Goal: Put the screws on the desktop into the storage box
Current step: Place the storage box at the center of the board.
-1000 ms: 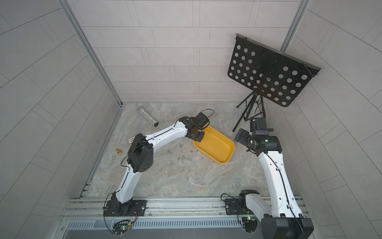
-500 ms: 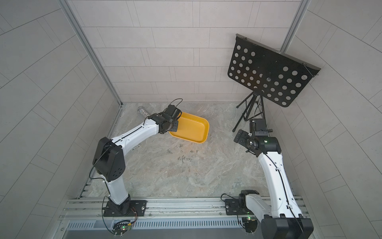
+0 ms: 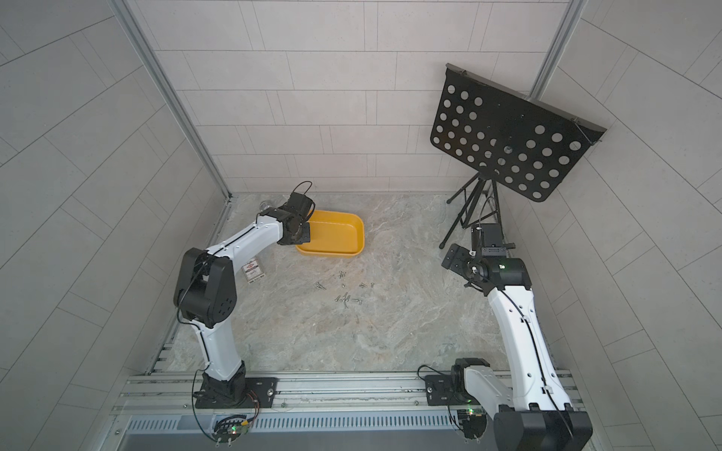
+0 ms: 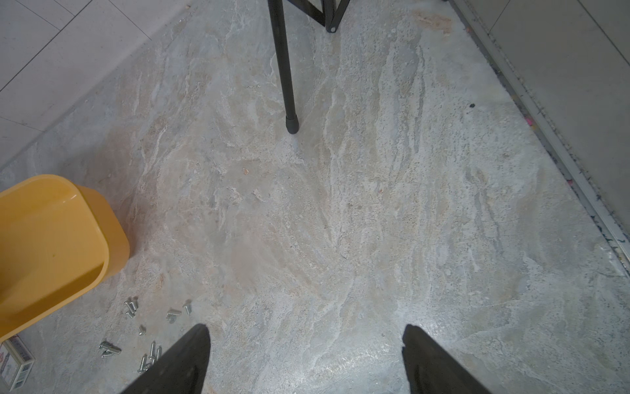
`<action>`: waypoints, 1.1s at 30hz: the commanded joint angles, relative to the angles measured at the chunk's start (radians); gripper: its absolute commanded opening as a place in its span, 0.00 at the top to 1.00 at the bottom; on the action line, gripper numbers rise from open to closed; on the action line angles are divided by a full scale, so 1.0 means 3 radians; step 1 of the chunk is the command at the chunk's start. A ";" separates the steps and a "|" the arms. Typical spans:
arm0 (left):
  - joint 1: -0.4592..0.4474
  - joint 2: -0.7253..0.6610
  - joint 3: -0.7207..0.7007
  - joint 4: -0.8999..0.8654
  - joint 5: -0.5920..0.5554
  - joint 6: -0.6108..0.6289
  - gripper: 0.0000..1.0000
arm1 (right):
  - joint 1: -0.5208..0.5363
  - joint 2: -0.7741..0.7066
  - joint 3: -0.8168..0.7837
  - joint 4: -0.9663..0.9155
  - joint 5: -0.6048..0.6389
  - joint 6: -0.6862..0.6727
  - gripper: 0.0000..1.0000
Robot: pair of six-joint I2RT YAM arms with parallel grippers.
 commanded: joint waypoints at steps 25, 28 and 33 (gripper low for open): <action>0.0005 0.0383 0.0031 -0.0025 0.0469 0.0145 0.79 | 0.0020 -0.0010 -0.0070 -0.0032 -0.0043 -0.0004 0.09; 0.0005 0.0325 0.0015 -0.0034 0.0485 0.0169 0.70 | 0.0017 -0.0017 -0.0082 -0.0042 -0.0047 -0.0004 0.09; 0.0006 0.0187 0.0010 -0.0101 0.0529 0.0232 0.54 | 0.0017 -0.0036 -0.0077 -0.0060 -0.0061 0.0001 0.09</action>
